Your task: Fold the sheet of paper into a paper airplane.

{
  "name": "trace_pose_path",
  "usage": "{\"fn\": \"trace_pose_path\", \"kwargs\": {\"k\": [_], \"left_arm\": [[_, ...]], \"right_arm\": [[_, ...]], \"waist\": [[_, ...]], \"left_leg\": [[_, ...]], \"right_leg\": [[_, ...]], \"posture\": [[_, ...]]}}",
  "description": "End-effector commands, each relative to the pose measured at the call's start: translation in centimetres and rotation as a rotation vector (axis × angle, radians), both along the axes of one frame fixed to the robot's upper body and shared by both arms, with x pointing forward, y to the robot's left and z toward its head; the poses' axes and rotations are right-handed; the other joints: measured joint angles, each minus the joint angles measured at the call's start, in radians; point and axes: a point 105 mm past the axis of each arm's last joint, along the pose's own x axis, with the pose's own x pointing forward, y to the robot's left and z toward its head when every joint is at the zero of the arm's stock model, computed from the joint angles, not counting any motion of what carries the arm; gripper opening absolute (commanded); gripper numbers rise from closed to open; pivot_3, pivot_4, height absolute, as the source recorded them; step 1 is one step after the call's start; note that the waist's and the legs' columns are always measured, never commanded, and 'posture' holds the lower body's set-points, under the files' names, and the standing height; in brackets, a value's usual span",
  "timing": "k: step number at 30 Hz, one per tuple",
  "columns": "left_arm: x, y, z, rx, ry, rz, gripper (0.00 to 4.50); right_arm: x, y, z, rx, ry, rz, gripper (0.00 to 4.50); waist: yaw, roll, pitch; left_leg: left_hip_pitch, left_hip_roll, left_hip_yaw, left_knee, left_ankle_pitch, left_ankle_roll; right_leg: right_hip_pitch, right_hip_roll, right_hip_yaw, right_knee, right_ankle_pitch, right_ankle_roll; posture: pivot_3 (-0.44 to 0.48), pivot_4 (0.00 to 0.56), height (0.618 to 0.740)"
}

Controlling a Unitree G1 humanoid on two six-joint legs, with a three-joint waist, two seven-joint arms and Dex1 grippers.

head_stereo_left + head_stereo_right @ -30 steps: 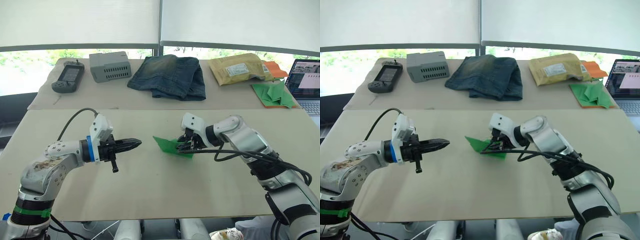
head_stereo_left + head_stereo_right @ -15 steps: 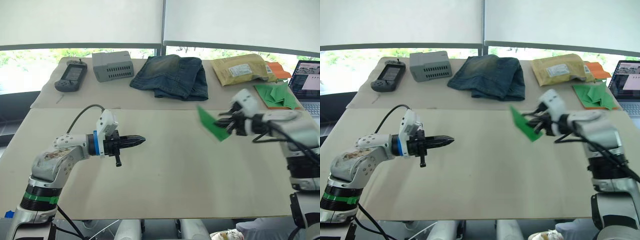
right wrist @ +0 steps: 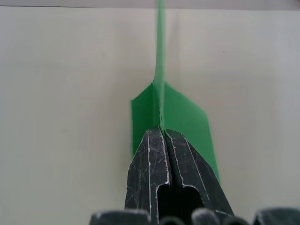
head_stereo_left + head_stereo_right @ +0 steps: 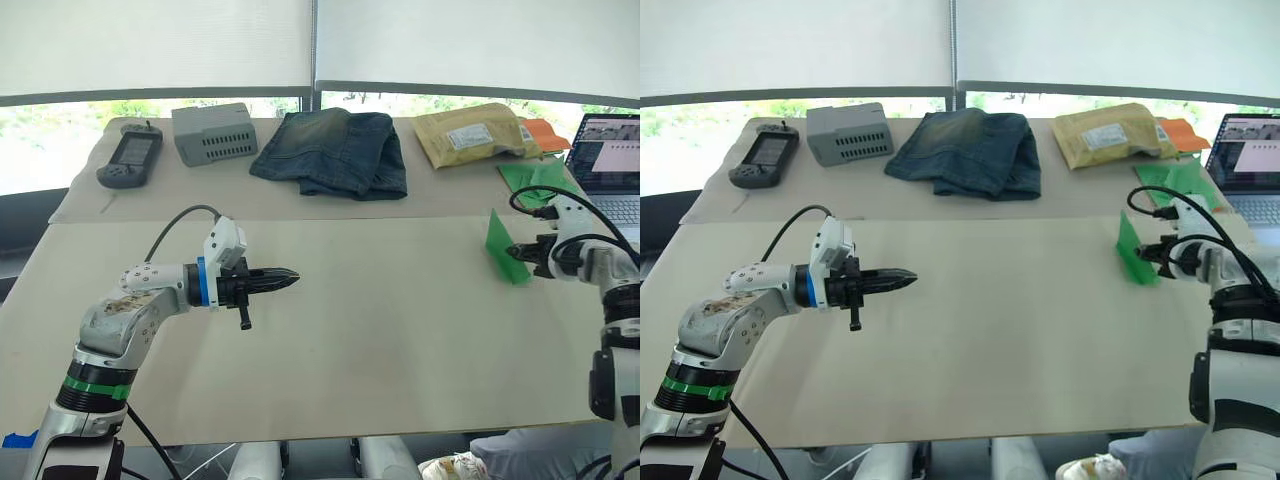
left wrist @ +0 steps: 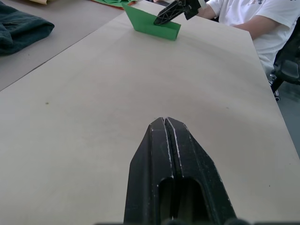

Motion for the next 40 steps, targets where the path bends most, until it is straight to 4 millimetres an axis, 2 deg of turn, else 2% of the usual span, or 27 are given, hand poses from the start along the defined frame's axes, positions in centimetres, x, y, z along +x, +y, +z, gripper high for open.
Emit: {"fn": "trace_pose_path", "kwargs": {"k": [1,4,8,12,14,15,17,19,22,25,28,31,40], "left_arm": [[-0.1,0.0,0.8,0.0,-0.045,0.007,0.0],[-0.1,0.0,0.9,0.006,-0.054,0.01,0.0],[-0.1,0.2,0.8,0.015,-0.065,0.015,0.0],[0.0,0.3,1.1,0.015,-0.066,0.017,0.0],[0.2,0.5,1.4,0.014,-0.068,0.021,0.0],[0.3,0.7,1.5,0.015,-0.069,0.024,0.0],[0.3,1.0,1.6,0.019,-0.069,0.026,0.0],[0.3,1.6,1.8,0.023,-0.068,0.031,0.0],[0.5,2.8,2.9,-0.009,-0.071,0.073,0.0],[0.3,3.2,3.1,-0.021,-0.09,0.102,0.0],[0.6,3.6,2.5,0.012,-0.118,0.175,0.0],[0.5,4.3,1.6,0.032,-0.124,0.277,0.0],[-1.3,5.6,-0.4,0.037,-0.107,0.381,0.0]], "right_arm": [[0.4,0.1,0.9,-0.034,-0.025,0.039,0.02],[0.3,0.1,0.9,0.001,-0.025,0.036,0.02],[0.2,0.1,2.2,0.005,-0.058,0.059,1.28],[-0.4,-0.3,4.5,-0.042,-0.097,0.113,2.65],[-1.1,-0.2,7.0,-0.049,-0.167,0.164,3.35],[-1.5,0.5,8.4,-0.057,-0.221,0.228,3.78],[-2.2,2.1,9.9,-0.065,-0.29,0.335,4.45],[-3.3,4.4,10.8,-0.073,-0.372,0.475,4.48],[-7.6,9.6,9.8,-0.1,-0.425,0.767,4.48],[-9.7,11.9,8.7,-0.05,-0.43,0.834,4.48],[-10.9,13.4,7.7,-0.01,-0.441,0.851,4.48],[-11.9,14.6,5.8,-0.012,-0.438,0.858,4.48],[-11.9,14.0,1.7,-0.071,-0.397,0.804,4.48]], "waist": [[-0.001,0.0,0.0],[-0.001,0.0,0.0],[-0.001,0.0,0.0],[0.002,0.003,0.002],[0.006,0.004,0.002],[0.008,0.004,0.003],[0.014,0.004,0.003],[0.013,0.004,0.003],[0.019,0.004,0.003],[0.022,0.004,0.003],[0.023,0.004,0.003],[0.025,0.002,0.003],[0.025,0.002,0.003]], "left_leg": [[0.0,0.0,0.0,0.0,0.0,0.0],[0.0,0.0,0.0,0.0,0.0,0.0],[0.0,0.0,0.0,0.0,0.0,0.0],[0.0,0.0,0.0,0.0,0.0,0.0],[0.0,0.0,0.0,0.0,0.0,0.0],[-0.001,0.0,0.0,0.0,0.0,0.0],[-0.001,0.0,-0.001,0.0,0.0,0.0],[0.0,0.001,-0.001,0.0,0.0,0.0],[0.0,0.003,-0.002,-0.001,0.0,0.0],[-0.001,0.005,-0.003,0.0,0.0,0.0],[0.0,0.005,-0.005,0.002,0.0,0.0],[0.001,0.005,-0.005,0.002,0.0,0.0],[0.001,0.006,-0.003,0.002,0.0,0.0]], "right_leg": [[0.0,0.0,0.0,0.0,0.0,0.0],[0.0,0.0,0.0,0.0,0.0,0.0],[0.0,0.0,0.0,0.0,0.0,0.0],[0.0,0.0,0.0,0.0,0.0,0.0],[0.0,-0.001,0.0,0.0,0.0,0.0],[0.0,-0.001,0.0,0.0,0.0,0.001],[-0.001,0.0,0.0,0.0,0.0,0.001],[0.0,0.001,0.0,0.0,-0.001,0.002],[0.0,0.001,-0.002,0.001,-0.004,0.007],[0.0,0.001,-0.002,0.001,-0.005,0.008],[0.001,-0.001,0.001,0.0,-0.003,0.01],[0.002,-0.001,0.001,-0.001,-0.003,0.01],[0.001,0.0,0.0,0.0,-0.003,0.009]], "posture": [[0.0,0.15,0.728],[0.0,0.15,0.728],[0.0,0.15,0.728],[0.0,0.15,0.728],[0.0,0.15,0.728],[0.0,0.15,0.728],[0.0,0.15,0.728],[0.0,0.15,0.728],[0.0,0.15,0.728],[0.0,0.15,0.728],[0.0,0.15,0.728],[0.0,0.15,0.728],[0.0,0.15,0.728]]}}
